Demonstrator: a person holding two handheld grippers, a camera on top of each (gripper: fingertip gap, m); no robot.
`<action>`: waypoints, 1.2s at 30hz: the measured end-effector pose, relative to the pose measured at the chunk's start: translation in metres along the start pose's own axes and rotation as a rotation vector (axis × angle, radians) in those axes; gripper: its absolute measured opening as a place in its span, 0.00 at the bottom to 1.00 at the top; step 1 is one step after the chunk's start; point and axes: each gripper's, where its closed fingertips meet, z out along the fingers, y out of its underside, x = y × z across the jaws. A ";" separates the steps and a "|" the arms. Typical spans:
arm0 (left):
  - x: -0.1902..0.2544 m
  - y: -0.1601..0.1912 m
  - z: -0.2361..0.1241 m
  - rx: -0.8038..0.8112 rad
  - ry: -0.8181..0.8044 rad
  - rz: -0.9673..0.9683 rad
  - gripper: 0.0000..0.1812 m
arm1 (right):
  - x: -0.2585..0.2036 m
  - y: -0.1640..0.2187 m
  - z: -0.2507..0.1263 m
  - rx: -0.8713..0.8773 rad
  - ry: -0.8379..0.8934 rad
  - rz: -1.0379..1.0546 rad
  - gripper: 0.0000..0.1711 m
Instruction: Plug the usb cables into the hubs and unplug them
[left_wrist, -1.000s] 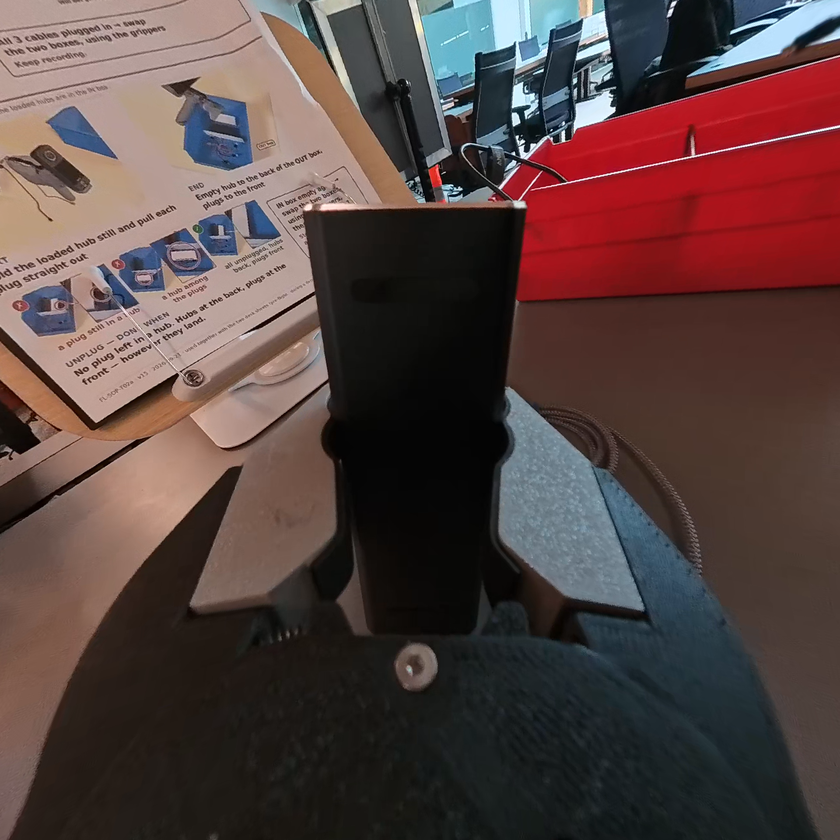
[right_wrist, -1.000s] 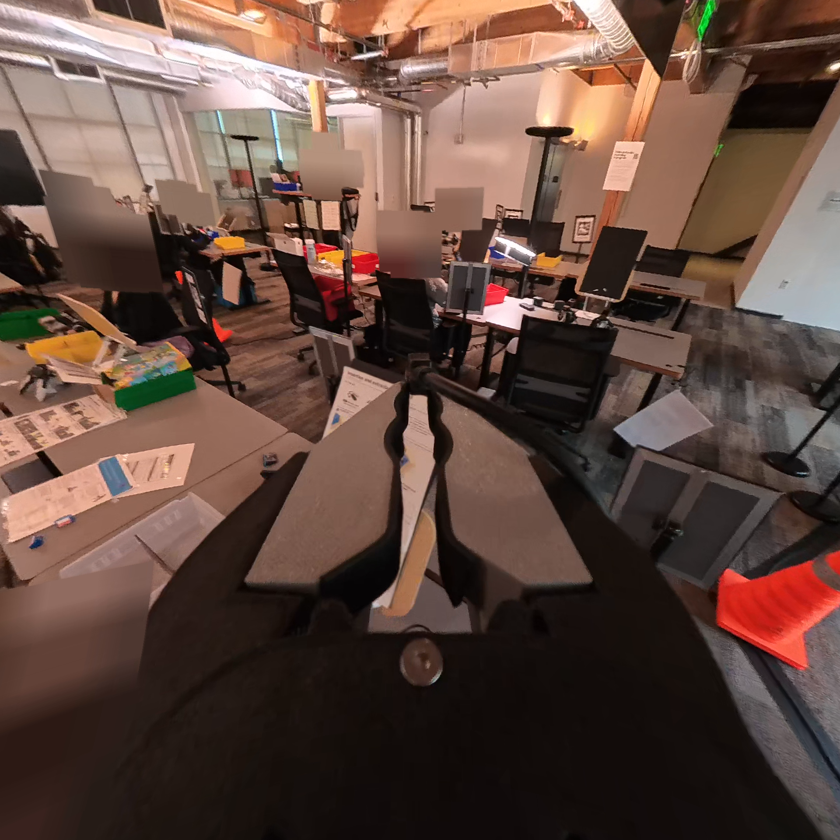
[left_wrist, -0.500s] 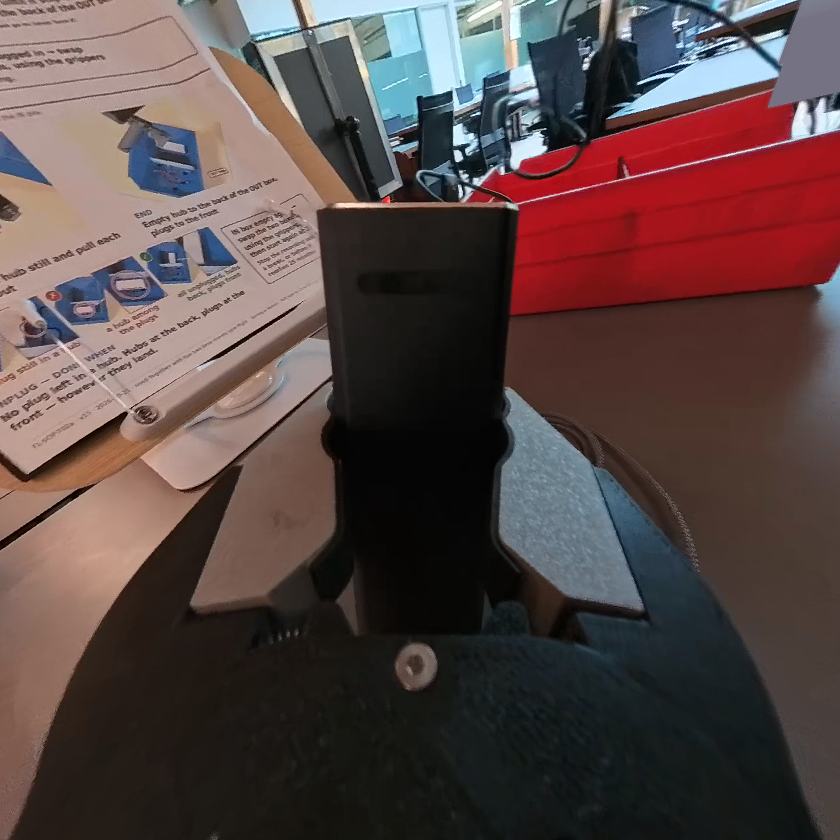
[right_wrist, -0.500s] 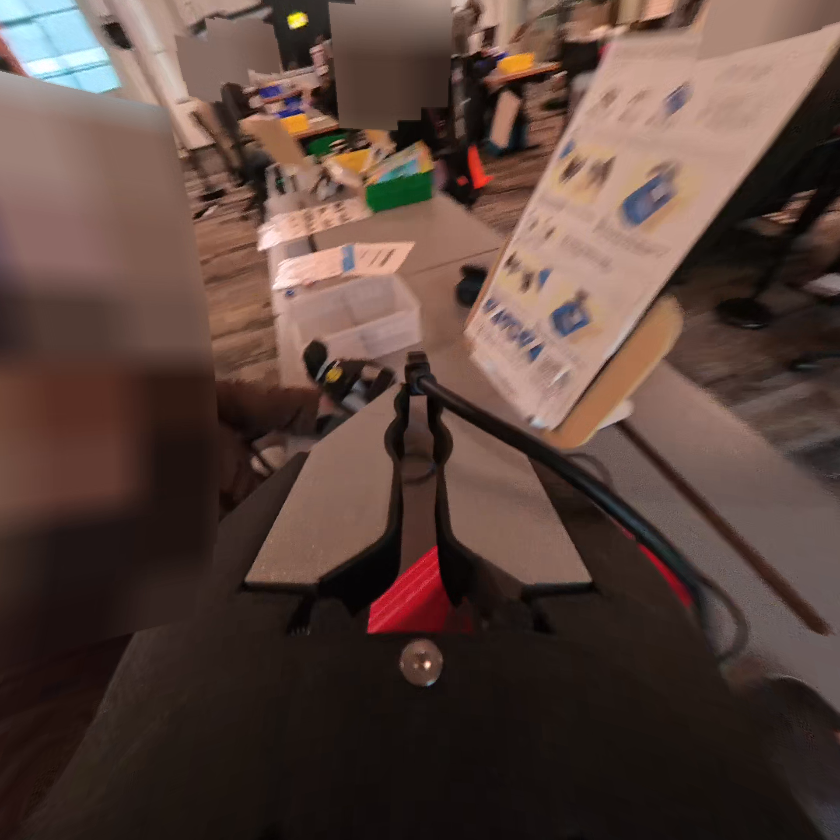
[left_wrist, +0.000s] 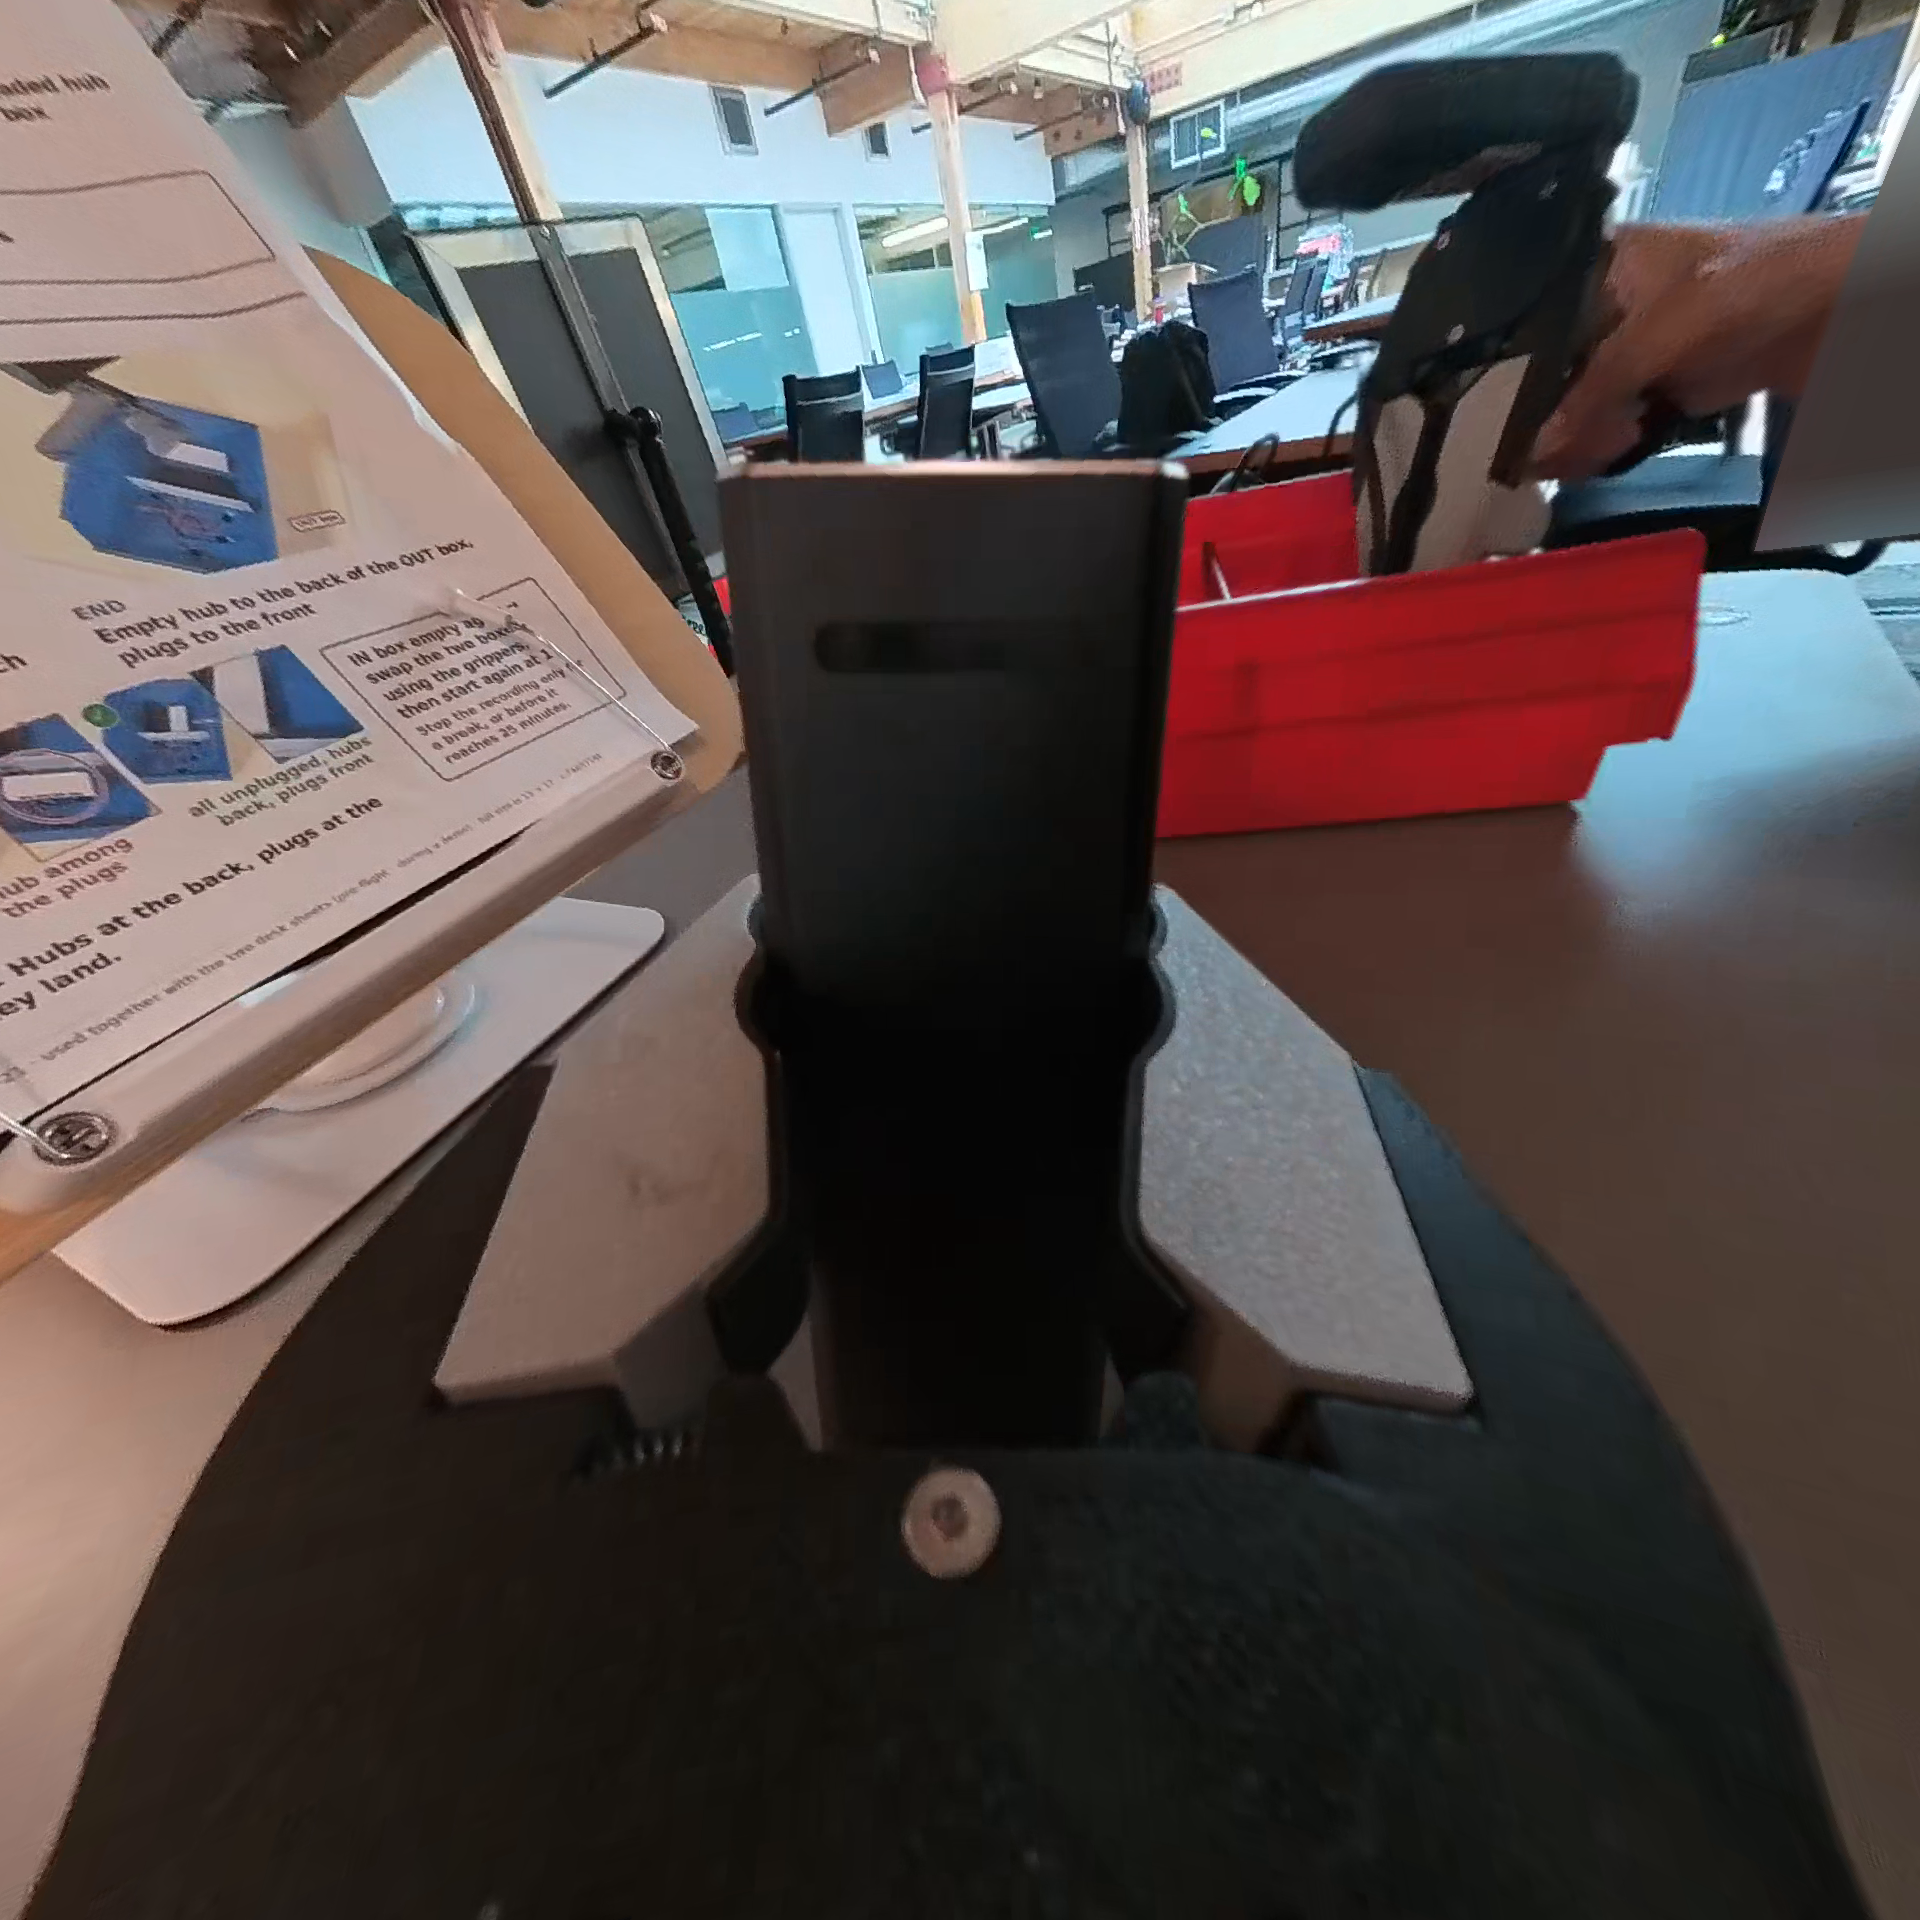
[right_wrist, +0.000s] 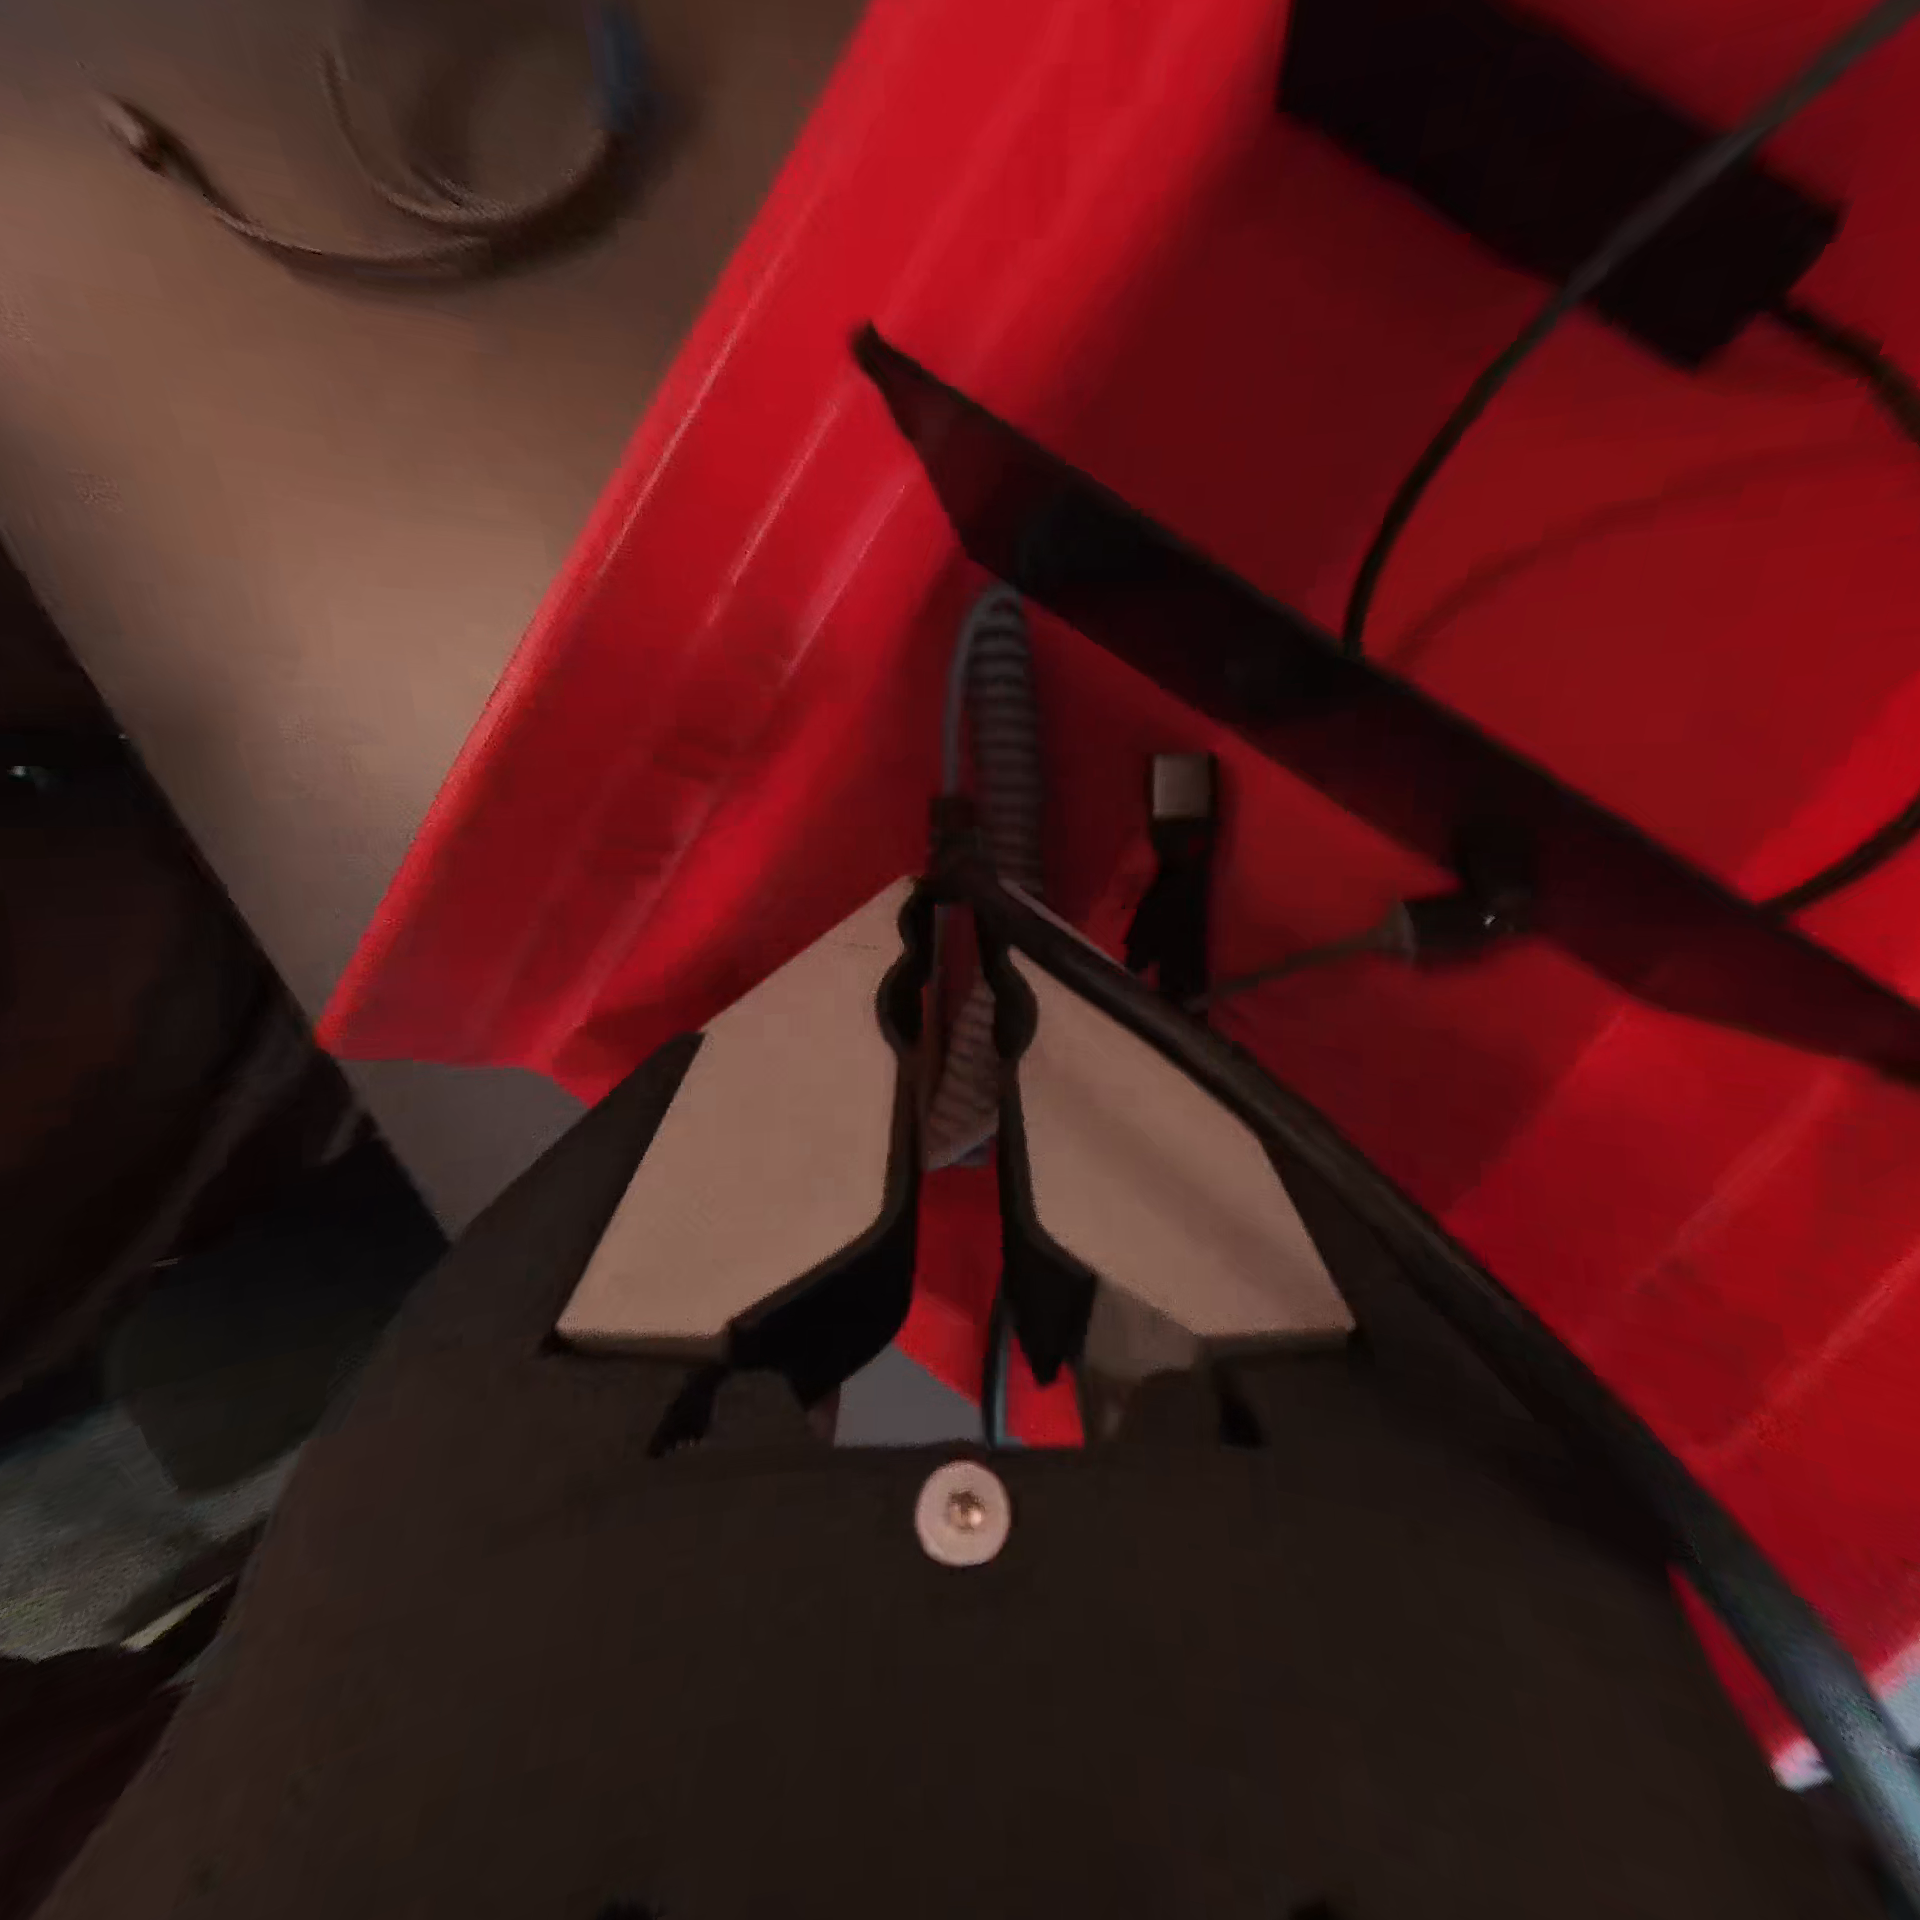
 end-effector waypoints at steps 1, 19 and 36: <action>0.001 0.001 -0.001 -0.005 0.003 -0.001 0.38 | -0.007 0.000 -0.002 0.001 -0.015 0.015 0.06; -0.002 -0.019 -0.019 0.021 -0.039 -0.065 0.37 | 0.137 0.116 -0.142 0.867 0.246 0.800 0.39; 0.007 -0.002 -0.011 -0.049 -0.019 -0.029 0.37 | 0.214 0.114 -0.118 0.730 0.251 0.852 0.49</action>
